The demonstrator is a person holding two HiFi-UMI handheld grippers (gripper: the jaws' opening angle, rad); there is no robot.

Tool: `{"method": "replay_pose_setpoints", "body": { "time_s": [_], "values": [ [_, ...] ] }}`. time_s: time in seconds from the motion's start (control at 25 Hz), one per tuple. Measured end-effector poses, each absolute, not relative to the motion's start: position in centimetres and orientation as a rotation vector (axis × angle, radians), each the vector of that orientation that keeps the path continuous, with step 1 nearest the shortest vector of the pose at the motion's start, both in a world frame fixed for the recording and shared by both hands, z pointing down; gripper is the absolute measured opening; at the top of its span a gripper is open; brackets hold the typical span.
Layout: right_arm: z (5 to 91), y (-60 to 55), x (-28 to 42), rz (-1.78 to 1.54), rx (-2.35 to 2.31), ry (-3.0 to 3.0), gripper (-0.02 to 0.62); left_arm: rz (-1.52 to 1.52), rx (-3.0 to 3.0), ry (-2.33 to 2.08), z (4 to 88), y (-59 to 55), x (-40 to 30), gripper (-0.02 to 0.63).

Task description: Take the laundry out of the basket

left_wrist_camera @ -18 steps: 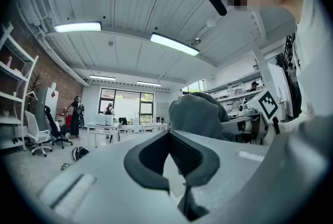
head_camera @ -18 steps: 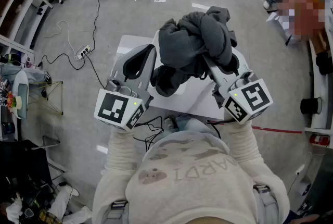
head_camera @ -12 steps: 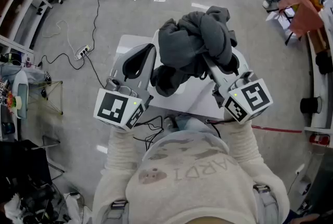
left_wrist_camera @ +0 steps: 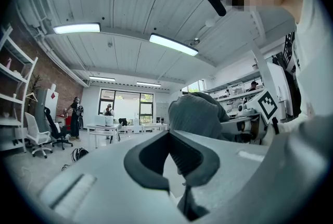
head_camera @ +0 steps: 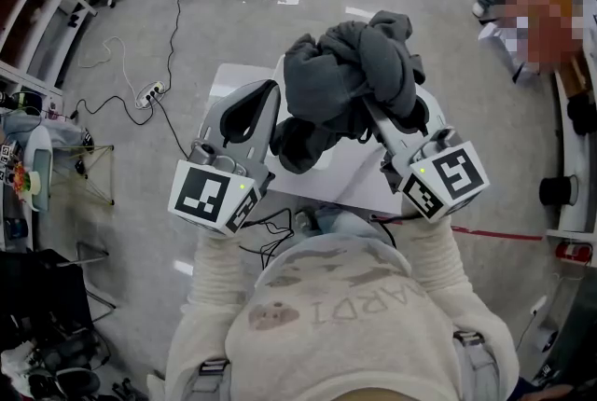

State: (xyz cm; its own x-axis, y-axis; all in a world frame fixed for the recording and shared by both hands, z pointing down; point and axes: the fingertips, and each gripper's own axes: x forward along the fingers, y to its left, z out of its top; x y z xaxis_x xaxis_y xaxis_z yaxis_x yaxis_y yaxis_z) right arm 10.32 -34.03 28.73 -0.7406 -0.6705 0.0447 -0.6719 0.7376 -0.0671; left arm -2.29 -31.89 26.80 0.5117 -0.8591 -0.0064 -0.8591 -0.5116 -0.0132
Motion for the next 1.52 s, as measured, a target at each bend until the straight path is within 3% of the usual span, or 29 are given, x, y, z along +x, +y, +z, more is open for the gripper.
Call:
{"method": "replay_pose_setpoints", "body": {
  "time_s": [0.64, 1.12, 1.2, 1.32, 1.52],
  "values": [
    [33.9, -36.1, 10.7, 0.318, 1.006, -2.854, 0.158, -0.039, -2.664, 1.702, 28.1, -30.9, -2.4, 0.0],
    [53.0, -40.6, 6.3, 0.56, 0.671, -2.471, 0.164, -0.022, -2.368, 2.246, 31.3, -25.8, -9.1, 0.0],
    [56.1, -42.0, 4.8, 0.544, 0.614, -2.393, 0.188, -0.018, -2.305, 2.341, 31.7, -24.8, -10.3, 0.0],
    [60.1, -43.4, 3.1, 0.505, 0.532, -2.277, 0.272, -0.02, -2.224, 2.428, 31.8, -23.7, -11.1, 0.0],
    [58.5, -42.8, 0.7, 0.538, 0.512, -2.419, 0.324, -0.061, -2.178, 2.496, 32.1, -22.3, -12.4, 0.0]
  ]
}}
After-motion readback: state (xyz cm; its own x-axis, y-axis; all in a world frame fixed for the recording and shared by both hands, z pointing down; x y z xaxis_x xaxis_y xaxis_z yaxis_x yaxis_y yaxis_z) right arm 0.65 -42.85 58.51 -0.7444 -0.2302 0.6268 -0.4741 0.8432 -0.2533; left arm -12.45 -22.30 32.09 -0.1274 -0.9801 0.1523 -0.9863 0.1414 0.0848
